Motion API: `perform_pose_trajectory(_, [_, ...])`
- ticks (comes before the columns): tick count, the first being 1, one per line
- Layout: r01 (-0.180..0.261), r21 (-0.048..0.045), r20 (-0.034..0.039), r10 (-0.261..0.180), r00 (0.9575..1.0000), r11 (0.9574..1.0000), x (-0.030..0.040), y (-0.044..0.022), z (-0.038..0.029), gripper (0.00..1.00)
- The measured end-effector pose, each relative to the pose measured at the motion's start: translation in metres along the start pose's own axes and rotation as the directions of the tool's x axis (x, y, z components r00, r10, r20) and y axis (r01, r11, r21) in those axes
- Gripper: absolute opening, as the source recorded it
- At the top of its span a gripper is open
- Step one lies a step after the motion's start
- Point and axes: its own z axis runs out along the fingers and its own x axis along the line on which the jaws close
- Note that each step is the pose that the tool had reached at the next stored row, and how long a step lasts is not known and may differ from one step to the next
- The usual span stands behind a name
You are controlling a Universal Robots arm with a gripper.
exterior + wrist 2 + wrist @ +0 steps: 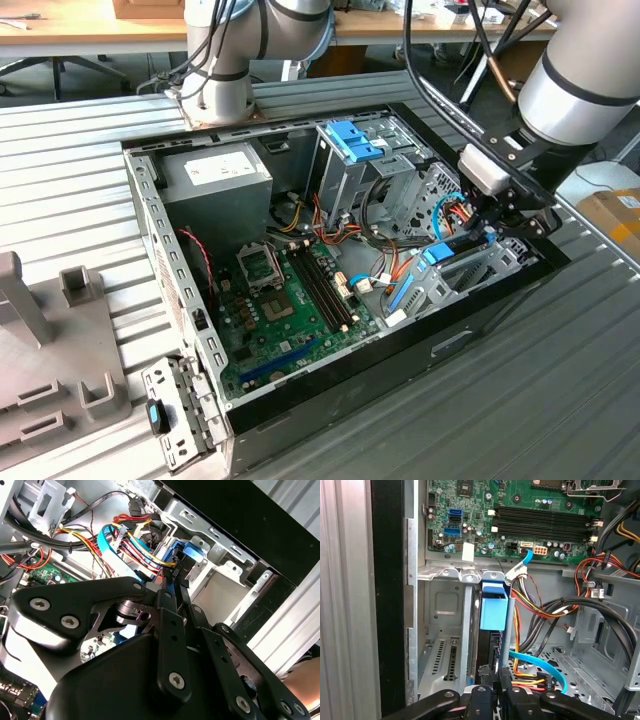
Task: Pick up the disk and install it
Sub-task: 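Insert the first disk wire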
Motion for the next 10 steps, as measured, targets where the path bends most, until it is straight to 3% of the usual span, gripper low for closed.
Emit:
perform_pose_trajectory(3, [-0.001,0.0025,0.0025,0.001,1.0,1.0,0.0,0.0009,0.0005,0.17])
perform_pose_trajectory(10, [-0.02,0.0042,-0.0022,0.02,0.9998,0.9998,0.0001,0.0023,0.0014,0.17])
